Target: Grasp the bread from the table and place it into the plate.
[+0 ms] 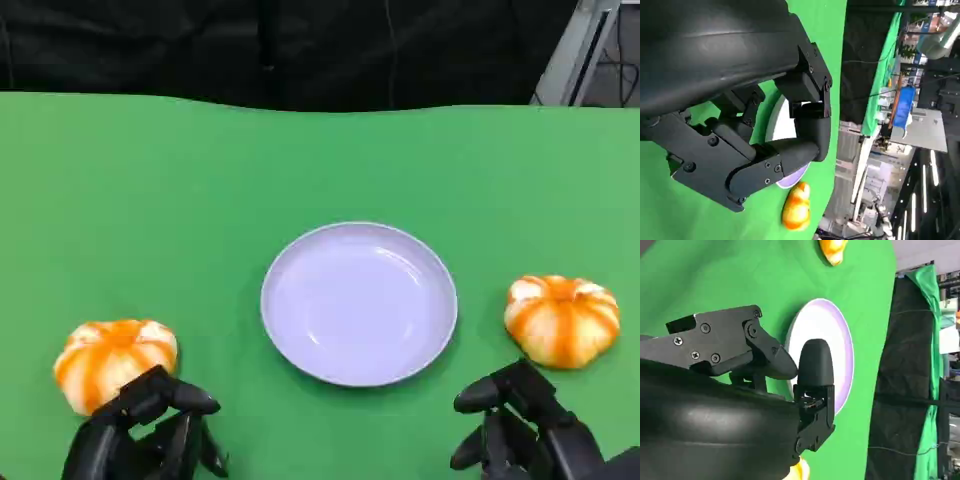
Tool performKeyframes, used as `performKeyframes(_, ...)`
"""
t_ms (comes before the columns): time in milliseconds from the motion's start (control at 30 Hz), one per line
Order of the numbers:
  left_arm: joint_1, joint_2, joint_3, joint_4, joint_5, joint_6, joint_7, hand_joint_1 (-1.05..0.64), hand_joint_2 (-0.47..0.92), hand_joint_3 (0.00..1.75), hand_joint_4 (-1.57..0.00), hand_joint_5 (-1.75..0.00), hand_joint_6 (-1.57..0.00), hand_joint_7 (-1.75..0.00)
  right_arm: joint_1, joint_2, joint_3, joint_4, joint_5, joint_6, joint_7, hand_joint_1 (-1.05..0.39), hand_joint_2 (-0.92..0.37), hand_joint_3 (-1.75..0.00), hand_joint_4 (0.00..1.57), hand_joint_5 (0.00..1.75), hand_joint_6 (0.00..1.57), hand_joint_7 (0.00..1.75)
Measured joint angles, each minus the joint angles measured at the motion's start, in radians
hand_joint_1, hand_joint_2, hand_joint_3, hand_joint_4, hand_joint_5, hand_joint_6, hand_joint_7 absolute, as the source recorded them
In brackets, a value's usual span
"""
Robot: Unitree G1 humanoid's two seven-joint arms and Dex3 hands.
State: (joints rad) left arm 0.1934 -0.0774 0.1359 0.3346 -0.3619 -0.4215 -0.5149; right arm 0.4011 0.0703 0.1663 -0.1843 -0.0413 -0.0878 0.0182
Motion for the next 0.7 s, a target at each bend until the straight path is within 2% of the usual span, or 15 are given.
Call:
performKeyframes(333, 0.0, 0.002, 0.0, 0.001, -0.001, -0.001, -0.003, -0.36, 0.54, 1.0, -0.95, -1.53, -0.9, -1.3, -0.008, 0.0, -0.002, -0.001, 0.001, 0.014, -0.004, -0.27, -0.92, -0.93, 0.4, 1.75, 0.21, 1.75)
performKeyframes(467, 0.0, 0.002, 0.0, 0.001, 0.004, -0.003, -0.004, -0.33, 0.58, 0.93, -0.93, -1.43, -0.91, -1.26, -0.01, -0.002, -0.002, -0.001, -0.002, 0.015, -0.009, -0.27, -0.92, -0.94, 0.4, 1.75, 0.21, 1.75)
performKeyframes(500, 0.0, 0.002, 0.0, 0.002, 0.007, -0.01, -0.003, -0.34, 0.6, 0.9, -0.92, -1.37, -0.9, -1.22, -0.01, -0.002, -0.001, -0.001, -0.002, 0.015, -0.009, -0.27, -0.92, -0.94, 0.4, 1.75, 0.21, 1.75)
performKeyframes(533, -0.001, 0.002, 0.001, 0.003, 0.014, -0.023, 0.001, -0.36, 0.64, 0.79, -0.87, -1.25, -0.89, -1.05, -0.011, -0.002, -0.001, -0.001, -0.002, 0.015, -0.009, -0.28, -0.92, -0.94, 0.4, 1.75, 0.21, 1.75)
performKeyframes(567, -0.002, 0.002, 0.003, 0.006, 0.023, -0.039, 0.004, -0.36, 0.66, 0.74, -0.85, -1.2, -0.9, -0.98, -0.011, -0.002, -0.001, -0.001, -0.002, 0.015, -0.009, -0.28, -0.92, -0.94, 0.4, 1.75, 0.21, 1.75)
performKeyframes(633, -0.004, 0.003, 0.005, 0.016, 0.048, -0.066, 0.024, -0.36, 0.68, 0.67, -0.83, -1.05, -0.92, -0.67, -0.011, -0.002, -0.001, -0.001, -0.002, 0.015, -0.009, -0.28, -0.92, -0.94, 0.4, 1.75, 0.21, 1.75)
performKeyframes(667, -0.004, 0.003, 0.006, 0.021, 0.063, -0.082, 0.038, -0.36, 0.69, 0.66, -0.83, -1.02, -0.93, -0.61, -0.011, -0.002, 0.0, -0.001, -0.002, 0.015, -0.009, -0.28, -0.92, -0.94, 0.4, 1.75, 0.21, 1.75)
performKeyframes(700, -0.005, 0.003, 0.007, 0.027, 0.078, -0.098, 0.05, -0.39, 0.76, 0.57, -0.75, -0.97, -0.84, -0.47, -0.011, -0.001, 0.0, -0.001, -0.003, 0.015, -0.01, -0.28, -0.92, -0.94, 0.4, 1.75, 0.21, 1.75)
